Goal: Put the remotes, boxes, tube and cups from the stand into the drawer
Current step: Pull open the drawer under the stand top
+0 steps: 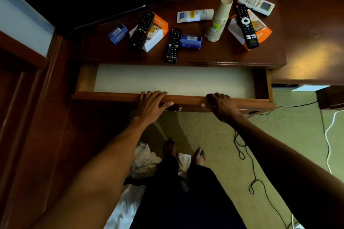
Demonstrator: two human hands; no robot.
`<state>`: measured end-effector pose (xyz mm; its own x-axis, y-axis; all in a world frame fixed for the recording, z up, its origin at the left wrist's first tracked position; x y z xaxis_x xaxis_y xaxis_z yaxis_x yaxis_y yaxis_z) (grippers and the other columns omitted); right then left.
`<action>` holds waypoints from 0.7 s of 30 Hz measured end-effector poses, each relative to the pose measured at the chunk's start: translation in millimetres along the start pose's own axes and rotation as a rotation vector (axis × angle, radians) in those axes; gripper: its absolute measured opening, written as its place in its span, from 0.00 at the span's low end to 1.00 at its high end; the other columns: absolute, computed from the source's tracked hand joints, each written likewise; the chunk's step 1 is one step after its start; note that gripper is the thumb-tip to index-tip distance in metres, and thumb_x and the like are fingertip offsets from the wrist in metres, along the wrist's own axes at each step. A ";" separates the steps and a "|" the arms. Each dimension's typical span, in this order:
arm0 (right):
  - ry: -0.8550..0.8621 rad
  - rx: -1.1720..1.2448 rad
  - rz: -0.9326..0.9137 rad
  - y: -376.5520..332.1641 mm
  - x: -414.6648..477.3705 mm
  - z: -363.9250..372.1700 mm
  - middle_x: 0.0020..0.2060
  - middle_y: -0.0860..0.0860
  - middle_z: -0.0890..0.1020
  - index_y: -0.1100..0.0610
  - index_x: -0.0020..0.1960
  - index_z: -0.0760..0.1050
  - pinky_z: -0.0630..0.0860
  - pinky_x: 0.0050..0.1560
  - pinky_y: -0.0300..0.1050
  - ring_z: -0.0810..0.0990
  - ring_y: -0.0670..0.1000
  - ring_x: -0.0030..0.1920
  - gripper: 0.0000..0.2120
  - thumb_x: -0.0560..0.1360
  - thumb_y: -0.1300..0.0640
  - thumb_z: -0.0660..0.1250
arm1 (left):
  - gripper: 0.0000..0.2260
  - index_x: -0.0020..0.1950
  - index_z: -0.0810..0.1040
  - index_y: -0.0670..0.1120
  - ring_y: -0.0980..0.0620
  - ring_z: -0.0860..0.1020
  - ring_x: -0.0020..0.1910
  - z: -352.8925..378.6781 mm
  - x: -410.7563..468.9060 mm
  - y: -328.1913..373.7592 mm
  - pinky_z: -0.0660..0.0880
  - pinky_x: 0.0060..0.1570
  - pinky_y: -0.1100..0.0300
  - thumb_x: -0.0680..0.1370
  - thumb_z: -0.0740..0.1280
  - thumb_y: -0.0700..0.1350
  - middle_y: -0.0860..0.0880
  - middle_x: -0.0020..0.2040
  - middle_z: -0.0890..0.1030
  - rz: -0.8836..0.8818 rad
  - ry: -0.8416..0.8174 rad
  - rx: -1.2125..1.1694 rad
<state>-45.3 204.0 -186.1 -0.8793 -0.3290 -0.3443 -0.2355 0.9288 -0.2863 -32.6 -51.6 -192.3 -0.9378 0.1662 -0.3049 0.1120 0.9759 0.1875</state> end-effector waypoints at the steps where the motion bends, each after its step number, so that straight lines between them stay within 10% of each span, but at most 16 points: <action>1: 0.019 -0.001 -0.010 -1.7 -8.5 2.9 0.57 0.55 0.79 0.53 0.66 0.71 0.69 0.59 0.53 0.76 0.57 0.55 0.25 0.78 0.37 0.52 | 0.31 0.75 0.65 0.54 0.45 0.68 0.71 2.6 -6.7 1.2 0.55 0.73 0.42 0.77 0.48 0.70 0.48 0.73 0.70 0.005 0.001 -0.004; 5: 0.059 0.034 -0.048 -8.4 -42.9 13.5 0.64 0.57 0.77 0.56 0.71 0.69 0.68 0.64 0.55 0.75 0.60 0.63 0.37 0.77 0.32 0.42 | 0.30 0.77 0.61 0.55 0.44 0.65 0.74 14.2 -34.9 7.2 0.52 0.74 0.40 0.78 0.49 0.67 0.48 0.77 0.65 0.022 0.005 -0.012; 21: 0.122 0.002 -0.116 -29.5 -118.1 41.7 0.65 0.56 0.77 0.59 0.72 0.67 0.70 0.63 0.55 0.75 0.58 0.62 0.25 0.81 0.47 0.53 | 0.28 0.77 0.59 0.57 0.44 0.66 0.73 46.0 -107.7 14.1 0.58 0.73 0.41 0.80 0.48 0.67 0.50 0.77 0.64 0.032 0.053 0.024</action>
<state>82.8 208.3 -174.2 -0.8901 -0.4107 -0.1979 -0.3374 0.8854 -0.3197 85.1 -49.2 -199.8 -0.9497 0.1903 -0.2488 0.1497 0.9734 0.1734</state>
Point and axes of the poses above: each hand's wrist, its own x-axis towards the middle knuckle, its own z-axis out of the palm, y = z × x, the point moved 10 cm from there along x, towards the middle knuckle
